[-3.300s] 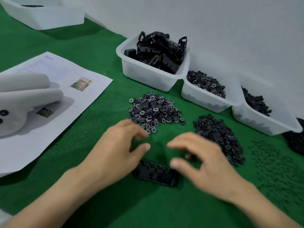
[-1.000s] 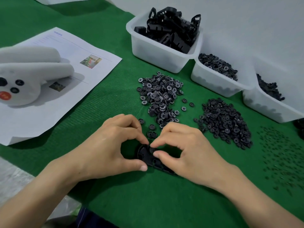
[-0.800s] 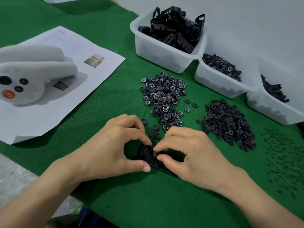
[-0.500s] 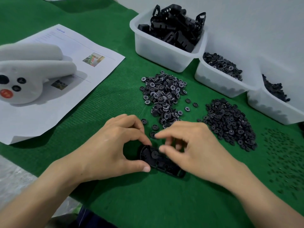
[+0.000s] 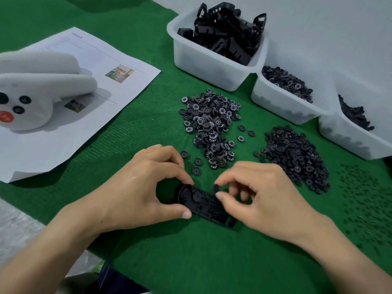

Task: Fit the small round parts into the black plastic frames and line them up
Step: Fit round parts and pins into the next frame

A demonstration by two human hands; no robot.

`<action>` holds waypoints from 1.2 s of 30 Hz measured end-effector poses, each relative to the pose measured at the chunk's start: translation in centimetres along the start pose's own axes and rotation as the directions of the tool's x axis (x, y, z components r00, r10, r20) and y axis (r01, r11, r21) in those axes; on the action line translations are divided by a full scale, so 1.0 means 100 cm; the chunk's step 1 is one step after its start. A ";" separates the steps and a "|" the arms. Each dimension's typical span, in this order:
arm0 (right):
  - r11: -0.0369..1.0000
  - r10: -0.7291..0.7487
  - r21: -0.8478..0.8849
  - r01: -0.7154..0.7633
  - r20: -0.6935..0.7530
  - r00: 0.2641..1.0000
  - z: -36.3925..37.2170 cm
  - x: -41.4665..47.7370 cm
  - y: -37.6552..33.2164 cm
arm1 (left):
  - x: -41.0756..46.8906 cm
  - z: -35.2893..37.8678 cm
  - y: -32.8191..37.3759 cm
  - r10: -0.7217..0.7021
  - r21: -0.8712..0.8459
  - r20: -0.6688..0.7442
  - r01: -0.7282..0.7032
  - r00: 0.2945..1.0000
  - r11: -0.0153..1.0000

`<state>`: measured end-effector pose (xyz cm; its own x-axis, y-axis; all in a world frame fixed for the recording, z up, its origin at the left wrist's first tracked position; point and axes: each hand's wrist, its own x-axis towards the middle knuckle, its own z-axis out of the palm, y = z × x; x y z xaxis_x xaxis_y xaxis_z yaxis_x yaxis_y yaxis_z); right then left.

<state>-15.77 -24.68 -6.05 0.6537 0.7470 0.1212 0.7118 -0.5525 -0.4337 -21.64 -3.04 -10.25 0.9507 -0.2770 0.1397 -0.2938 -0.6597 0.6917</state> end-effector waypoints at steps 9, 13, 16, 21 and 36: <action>0.923 -0.203 -0.303 0.239 0.145 0.968 -0.001 -0.004 -0.010 | 0.000 0.000 0.001 0.002 -0.001 -0.001 -0.002 1.000 1.000; 0.877 -0.252 -0.370 0.306 0.189 0.949 -0.002 -0.003 -0.012 | 0.000 0.000 0.001 0.005 0.002 -0.002 -0.005 1.000 1.000; 0.865 -0.271 -0.374 0.334 0.211 0.939 0.000 -0.004 -0.014 | 0.001 0.000 0.002 0.000 0.000 -0.002 0.000 1.000 1.000; 0.938 -0.225 -0.237 0.252 0.136 0.965 0.000 -0.001 -0.008 | 0.001 0.000 0.002 0.000 0.000 -0.003 0.000 1.000 1.000; 0.996 0.004 -0.084 0.003 0.081 0.997 0.007 0.029 0.002 | 0.000 0.000 0.001 0.008 -0.002 -0.008 -0.008 1.000 1.000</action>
<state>-13.92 -22.37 -6.42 0.6337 0.7722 0.0466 0.7326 -0.5797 -0.3567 -21.64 -3.14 -10.21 0.9492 -0.2763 0.1507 -0.3008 -0.6561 0.6922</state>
